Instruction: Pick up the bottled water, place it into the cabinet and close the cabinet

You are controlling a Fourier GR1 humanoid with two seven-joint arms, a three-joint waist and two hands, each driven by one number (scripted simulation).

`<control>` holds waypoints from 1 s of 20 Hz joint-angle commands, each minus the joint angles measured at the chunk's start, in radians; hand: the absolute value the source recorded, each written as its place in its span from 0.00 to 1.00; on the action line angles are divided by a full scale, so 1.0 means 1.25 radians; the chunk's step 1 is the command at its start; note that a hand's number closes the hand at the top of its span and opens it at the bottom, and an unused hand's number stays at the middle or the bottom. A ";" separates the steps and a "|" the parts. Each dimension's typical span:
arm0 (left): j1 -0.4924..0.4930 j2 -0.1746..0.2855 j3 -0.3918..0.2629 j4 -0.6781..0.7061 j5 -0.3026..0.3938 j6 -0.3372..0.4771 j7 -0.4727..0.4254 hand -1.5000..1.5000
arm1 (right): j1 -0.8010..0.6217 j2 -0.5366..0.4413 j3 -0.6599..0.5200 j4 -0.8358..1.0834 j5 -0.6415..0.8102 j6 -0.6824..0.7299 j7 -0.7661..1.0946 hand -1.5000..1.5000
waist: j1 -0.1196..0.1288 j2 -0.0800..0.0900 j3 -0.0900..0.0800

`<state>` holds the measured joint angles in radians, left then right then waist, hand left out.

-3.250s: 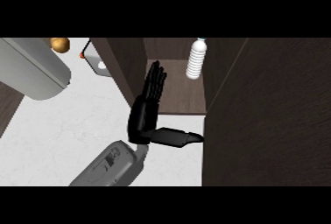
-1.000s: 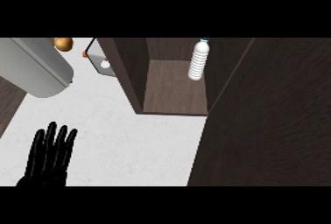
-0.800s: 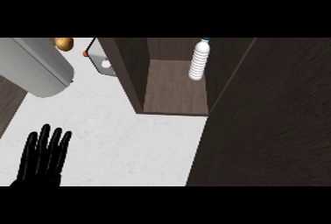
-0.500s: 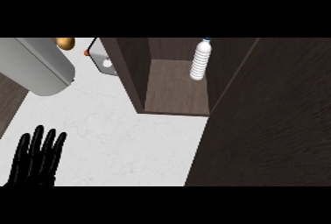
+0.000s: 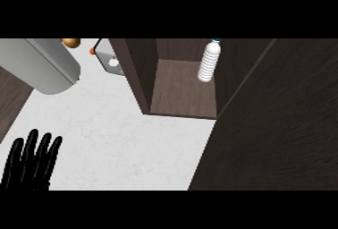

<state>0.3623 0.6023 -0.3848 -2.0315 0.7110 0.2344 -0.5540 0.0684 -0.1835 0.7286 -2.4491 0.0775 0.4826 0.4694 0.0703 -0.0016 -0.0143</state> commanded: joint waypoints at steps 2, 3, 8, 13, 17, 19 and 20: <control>0.006 0.012 0.022 0.007 0.011 -0.025 -0.011 0.00 | -0.067 0.139 0.043 0.084 0.035 -0.120 0.031 1.00 | 0.010 0.004 -0.001; 0.011 0.002 0.005 0.012 0.011 -0.029 -0.012 0.00 | -0.066 0.139 0.034 0.096 0.026 -0.119 0.026 1.00 | 0.013 0.009 -0.001; 0.015 0.012 0.015 0.005 0.011 -0.038 -0.015 0.00 | -0.044 0.140 0.030 0.105 -0.027 -0.133 0.018 1.00 | 0.025 0.016 0.000; 0.014 0.028 0.032 -0.006 0.018 -0.061 -0.019 0.00 | -0.032 0.140 0.032 0.144 -0.114 -0.105 0.042 1.00 | 0.058 0.027 -0.001; -0.004 0.037 0.032 -0.025 0.028 -0.078 -0.006 0.00 | 0.012 0.122 0.065 0.198 -0.277 -0.044 0.083 1.00 | 0.086 0.046 0.000; -0.002 0.035 0.030 -0.015 0.028 -0.087 -0.010 0.00 | 0.008 0.132 0.054 0.212 -0.342 -0.045 0.096 1.00 | 0.088 0.046 0.000; 0.005 0.034 0.022 -0.016 0.022 -0.089 -0.014 0.00 | 0.009 0.141 0.047 0.228 -0.357 -0.054 0.102 1.00 | 0.090 0.043 0.000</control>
<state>0.3677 0.6411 -0.3534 -2.0504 0.7400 0.1395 -0.5685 0.1048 -0.1458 0.7139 -2.3407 -0.3059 0.5297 0.5389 0.1679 0.0460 -0.0153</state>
